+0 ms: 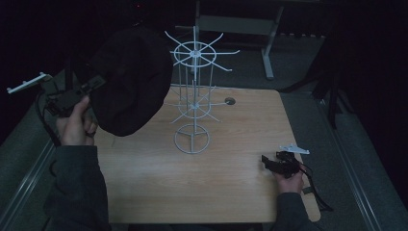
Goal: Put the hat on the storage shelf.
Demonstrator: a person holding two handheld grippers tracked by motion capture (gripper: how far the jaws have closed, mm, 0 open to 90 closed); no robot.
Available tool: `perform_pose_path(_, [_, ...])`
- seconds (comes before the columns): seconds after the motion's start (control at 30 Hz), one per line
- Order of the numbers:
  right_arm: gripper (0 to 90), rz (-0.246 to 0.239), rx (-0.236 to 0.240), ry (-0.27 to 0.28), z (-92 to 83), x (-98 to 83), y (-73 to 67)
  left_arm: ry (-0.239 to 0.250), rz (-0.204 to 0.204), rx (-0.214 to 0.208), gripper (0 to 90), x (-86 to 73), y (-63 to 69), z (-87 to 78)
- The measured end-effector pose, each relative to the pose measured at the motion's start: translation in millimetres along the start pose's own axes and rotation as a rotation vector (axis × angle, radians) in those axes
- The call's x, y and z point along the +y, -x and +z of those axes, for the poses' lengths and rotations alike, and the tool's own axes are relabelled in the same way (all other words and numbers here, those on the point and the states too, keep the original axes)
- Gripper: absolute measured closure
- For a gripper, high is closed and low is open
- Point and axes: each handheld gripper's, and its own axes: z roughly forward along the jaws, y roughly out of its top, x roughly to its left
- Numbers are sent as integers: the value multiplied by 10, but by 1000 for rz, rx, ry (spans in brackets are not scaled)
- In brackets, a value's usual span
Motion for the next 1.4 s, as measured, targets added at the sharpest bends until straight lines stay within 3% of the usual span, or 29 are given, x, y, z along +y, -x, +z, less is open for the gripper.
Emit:
perform_pose_path(0.27, [295,0,0,0,0,0,-1,9,12,6,785,-64,26,108])
perform_pose_path(0.47, [295,0,0,0,0,0,-1,-26,28,24,779,-149,18,213])
perform_pose_path(0.73, [295,0,0,0,0,0,0,-16,-3,0,776,-253,-98,252])
perform_pose_path(0.97, [295,-1,0,0,1,0,0,-15,-1,2,761,-290,-181,222])
perform_pose_path(1.4, [294,-2,0,0,1,-1,1,-71,-11,13,682,-347,-270,275])
